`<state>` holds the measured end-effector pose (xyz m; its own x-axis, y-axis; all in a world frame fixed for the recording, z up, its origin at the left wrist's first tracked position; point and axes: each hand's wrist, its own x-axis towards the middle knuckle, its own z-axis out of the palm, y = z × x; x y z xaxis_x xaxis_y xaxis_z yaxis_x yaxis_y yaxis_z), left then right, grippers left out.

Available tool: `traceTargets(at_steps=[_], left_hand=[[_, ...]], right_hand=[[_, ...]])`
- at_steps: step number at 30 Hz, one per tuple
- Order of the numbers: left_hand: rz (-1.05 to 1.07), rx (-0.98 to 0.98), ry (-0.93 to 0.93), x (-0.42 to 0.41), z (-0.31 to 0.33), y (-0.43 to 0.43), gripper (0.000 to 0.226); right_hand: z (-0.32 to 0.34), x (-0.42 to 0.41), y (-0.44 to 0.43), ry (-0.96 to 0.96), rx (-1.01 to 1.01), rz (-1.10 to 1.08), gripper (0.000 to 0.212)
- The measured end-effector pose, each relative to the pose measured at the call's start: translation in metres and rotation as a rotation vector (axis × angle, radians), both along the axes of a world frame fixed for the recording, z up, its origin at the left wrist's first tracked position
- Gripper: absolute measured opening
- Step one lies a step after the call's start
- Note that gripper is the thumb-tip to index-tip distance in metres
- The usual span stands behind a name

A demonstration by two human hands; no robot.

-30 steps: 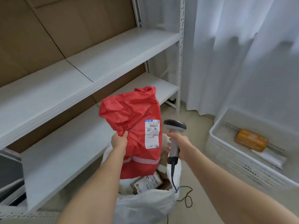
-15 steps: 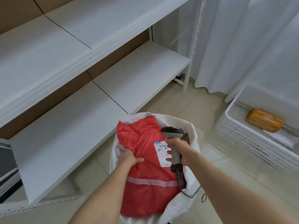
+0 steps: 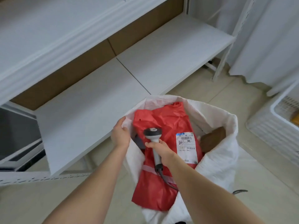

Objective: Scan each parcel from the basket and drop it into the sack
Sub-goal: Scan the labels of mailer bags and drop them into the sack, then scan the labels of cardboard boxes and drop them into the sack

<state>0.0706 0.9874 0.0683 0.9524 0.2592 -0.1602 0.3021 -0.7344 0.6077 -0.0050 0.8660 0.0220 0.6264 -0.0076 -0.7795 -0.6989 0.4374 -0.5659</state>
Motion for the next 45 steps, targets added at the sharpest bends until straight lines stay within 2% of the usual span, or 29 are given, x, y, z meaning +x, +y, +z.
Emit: traceTargets(at_steps=[3, 5, 7, 9, 14, 16, 19, 22, 30, 36, 45], left_hand=[[-0.02, 0.018, -0.075, 0.01, 0.002, 0.026, 0.054], [-0.059, 0.004, -0.083, 0.006, -0.005, 0.036, 0.053], [-0.125, 0.007, -0.027, 0.004, -0.012, 0.043, 0.055], [-0.19, 0.055, 0.106, 0.003, -0.015, 0.049, 0.06], [-0.193, 0.204, 0.394, -0.014, 0.002, 0.034, 0.075], [-0.188, 0.259, 0.42, -0.021, 0.012, 0.027, 0.071], [-0.242, 0.356, 0.435, -0.033, 0.031, 0.011, 0.067], [-0.212, 0.487, 0.419, -0.046, 0.055, -0.016, 0.056], [-0.513, 0.388, 0.255, -0.091, 0.129, -0.165, 0.037], [-0.682, 0.286, 0.201, -0.17, 0.188, -0.313, 0.046], [-0.915, 0.196, 0.156, -0.263, 0.218, -0.498, 0.043]], right_hand=[[-0.018, 0.017, 0.028, 0.009, 0.019, 0.0, 0.013], [-0.03, 0.02, 0.041, 0.019, 0.018, -0.016, 0.025], [-0.039, 0.015, 0.048, 0.059, 0.002, -0.054, 0.028], [-0.041, 0.006, 0.047, 0.083, 0.001, -0.066, 0.027], [-0.008, -0.011, 0.018, 0.083, -0.012, -0.032, 0.023], [0.009, -0.018, 0.0, 0.083, -0.016, -0.036, 0.016], [0.037, -0.035, -0.029, 0.087, 0.029, 0.0, 0.02], [0.069, -0.05, -0.059, 0.069, 0.08, -0.012, 0.003], [0.168, -0.13, -0.18, -0.099, -0.048, -0.222, 0.015], [0.227, -0.228, -0.302, -0.174, -0.069, -0.519, 0.011], [0.248, -0.329, -0.451, -0.23, -0.016, -0.783, 0.012]])
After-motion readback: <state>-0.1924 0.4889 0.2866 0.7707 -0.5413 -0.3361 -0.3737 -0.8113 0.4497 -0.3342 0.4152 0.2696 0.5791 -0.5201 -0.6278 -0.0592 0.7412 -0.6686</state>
